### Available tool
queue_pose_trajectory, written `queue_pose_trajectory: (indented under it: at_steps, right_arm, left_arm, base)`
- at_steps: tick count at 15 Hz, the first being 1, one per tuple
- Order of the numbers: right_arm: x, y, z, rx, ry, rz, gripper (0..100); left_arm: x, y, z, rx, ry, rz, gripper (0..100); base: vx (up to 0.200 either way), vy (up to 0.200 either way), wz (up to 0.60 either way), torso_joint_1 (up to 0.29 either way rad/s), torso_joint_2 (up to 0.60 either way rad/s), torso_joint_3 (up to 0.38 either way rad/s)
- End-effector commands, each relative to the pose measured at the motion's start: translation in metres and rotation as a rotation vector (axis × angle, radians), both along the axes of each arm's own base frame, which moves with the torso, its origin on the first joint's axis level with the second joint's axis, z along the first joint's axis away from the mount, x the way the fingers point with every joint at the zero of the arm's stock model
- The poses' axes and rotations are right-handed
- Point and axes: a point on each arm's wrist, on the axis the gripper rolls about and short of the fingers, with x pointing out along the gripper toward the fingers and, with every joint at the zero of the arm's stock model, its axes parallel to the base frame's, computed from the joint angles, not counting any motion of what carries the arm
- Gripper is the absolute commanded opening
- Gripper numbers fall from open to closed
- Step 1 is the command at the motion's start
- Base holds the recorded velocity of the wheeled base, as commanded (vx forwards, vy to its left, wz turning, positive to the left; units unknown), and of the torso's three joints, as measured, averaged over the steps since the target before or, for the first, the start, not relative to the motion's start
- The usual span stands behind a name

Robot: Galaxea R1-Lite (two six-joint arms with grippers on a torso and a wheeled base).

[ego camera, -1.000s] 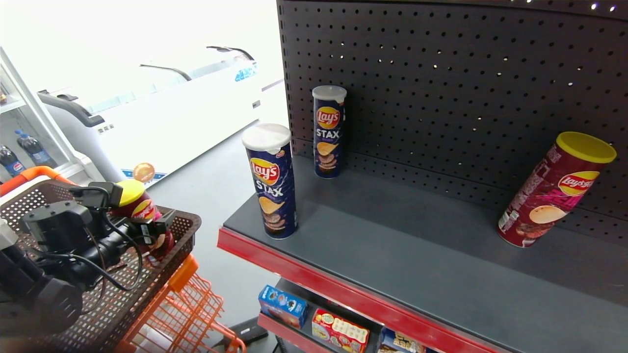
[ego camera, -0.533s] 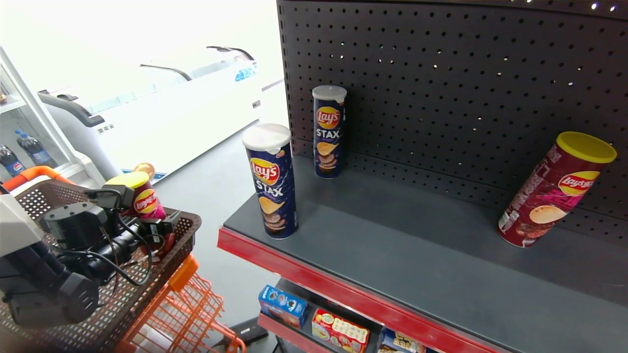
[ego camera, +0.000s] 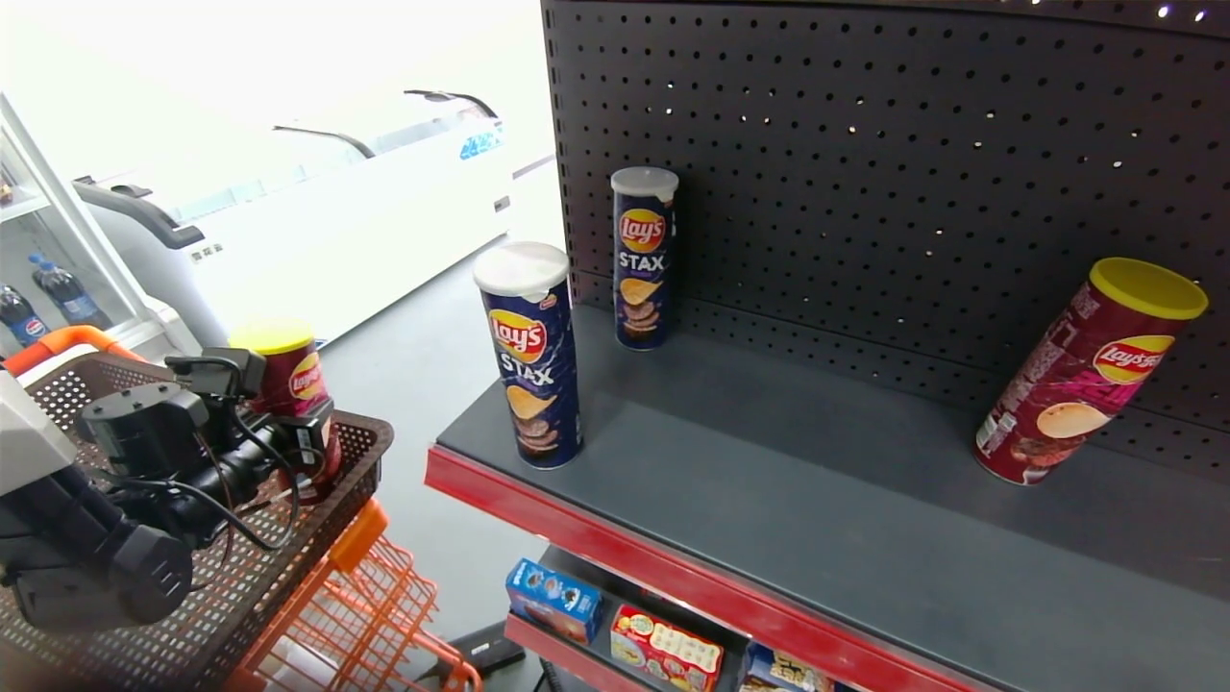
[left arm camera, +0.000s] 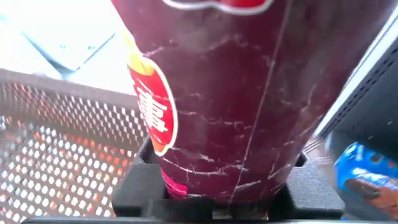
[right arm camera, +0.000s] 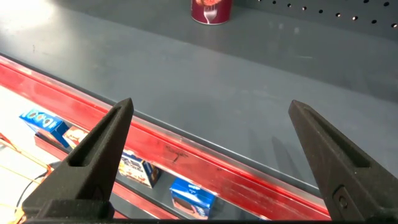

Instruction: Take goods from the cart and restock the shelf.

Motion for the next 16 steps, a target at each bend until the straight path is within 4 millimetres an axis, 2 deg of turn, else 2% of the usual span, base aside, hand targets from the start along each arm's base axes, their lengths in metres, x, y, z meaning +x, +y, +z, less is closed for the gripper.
queue_pose_trajectory:
  at_steps: [1,3,4,5,10,13,16]
  right_arm:
    - [0.0,0.0,0.0,0.0,0.001,-0.001,100]
    - [0.0,0.0,0.0,0.0,0.001,0.0,100]
    - [0.0,0.0,0.0,0.0,0.001,0.0,100]
    - [0.0,0.0,0.0,0.0,0.001,-0.001,100]
    - [0.0,0.0,0.0,0.0,0.001,0.0,100]
    - [0.0,0.0,0.0,0.0,0.001,0.0,100]
    - [0.0,0.0,0.0,0.0,0.001,0.0,100]
  left_arm:
    - [-0.012,-0.009,0.039,0.015,-0.095,-0.039,0]
    - [-0.029,-0.019,0.065,0.021,-0.132,-0.113,0]
    - [-0.034,-0.021,0.072,0.023,-0.138,-0.13,0]
    - [-0.05,-0.029,0.086,0.021,-0.135,-0.186,0]
    - [-0.089,-0.061,0.119,0.02,-0.156,-0.315,0]
    - [-0.117,-0.082,0.117,0.003,-0.111,-0.432,0]
    - [-0.125,-0.095,0.121,-0.002,-0.133,-0.49,0]
  base:
    - [0.0,0.0,0.0,0.0,0.0,0.0]
    - [0.0,0.0,0.0,0.0,0.0,0.0]
    - [0.0,0.0,0.0,0.0,0.0,0.0]
    - [0.0,0.0,0.0,0.0,0.0,0.0]
    - [0.0,0.0,0.0,0.0,0.0,0.0]
    - [0.0,0.0,0.0,0.0,0.0,0.0]
    - [0.0,0.0,0.0,0.0,0.0,0.0]
